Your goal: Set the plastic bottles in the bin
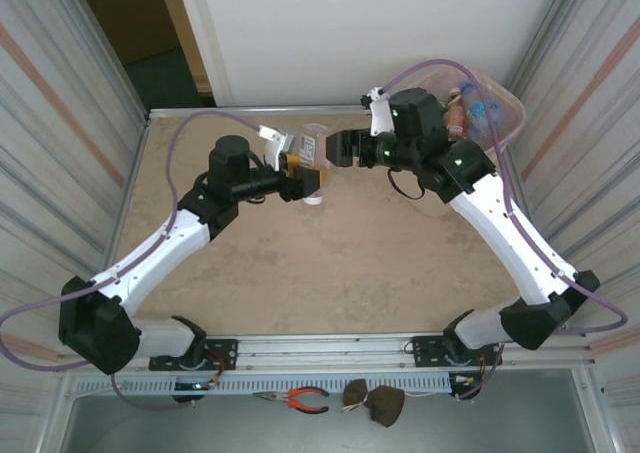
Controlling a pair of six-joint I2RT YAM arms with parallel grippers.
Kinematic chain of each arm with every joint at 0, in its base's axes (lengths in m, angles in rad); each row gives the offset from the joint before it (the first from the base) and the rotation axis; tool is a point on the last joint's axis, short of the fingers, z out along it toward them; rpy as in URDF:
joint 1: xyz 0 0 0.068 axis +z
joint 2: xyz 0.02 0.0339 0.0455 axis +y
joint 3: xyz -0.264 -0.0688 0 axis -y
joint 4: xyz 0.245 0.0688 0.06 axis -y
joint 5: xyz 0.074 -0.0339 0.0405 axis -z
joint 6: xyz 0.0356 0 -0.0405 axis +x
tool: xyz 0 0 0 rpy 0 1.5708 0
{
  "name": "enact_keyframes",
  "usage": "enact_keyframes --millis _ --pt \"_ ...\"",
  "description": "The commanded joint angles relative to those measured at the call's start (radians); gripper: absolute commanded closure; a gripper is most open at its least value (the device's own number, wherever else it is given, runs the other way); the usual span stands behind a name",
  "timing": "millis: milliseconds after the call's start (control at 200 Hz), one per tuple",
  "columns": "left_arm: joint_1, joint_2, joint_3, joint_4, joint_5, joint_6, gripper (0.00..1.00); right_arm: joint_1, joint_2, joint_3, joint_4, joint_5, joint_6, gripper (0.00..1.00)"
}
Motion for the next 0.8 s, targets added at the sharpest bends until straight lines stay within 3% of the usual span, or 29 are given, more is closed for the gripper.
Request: enact_keyframes --millis 0,291,561,797 --pt "-0.014 -0.013 0.037 0.055 0.052 0.017 0.42 0.019 0.024 0.021 0.026 -0.021 0.023 0.2" --pt "-0.034 -0.008 0.037 0.058 0.041 0.026 0.42 0.044 0.086 0.038 0.034 -0.034 0.074 0.27" --pt "-0.035 -0.005 0.032 0.074 0.03 0.031 0.41 0.043 0.099 0.049 0.025 -0.019 0.119 0.42" --pt "-0.035 -0.01 0.031 0.097 0.046 0.012 0.31 0.034 0.094 0.049 0.021 -0.002 0.125 0.54"
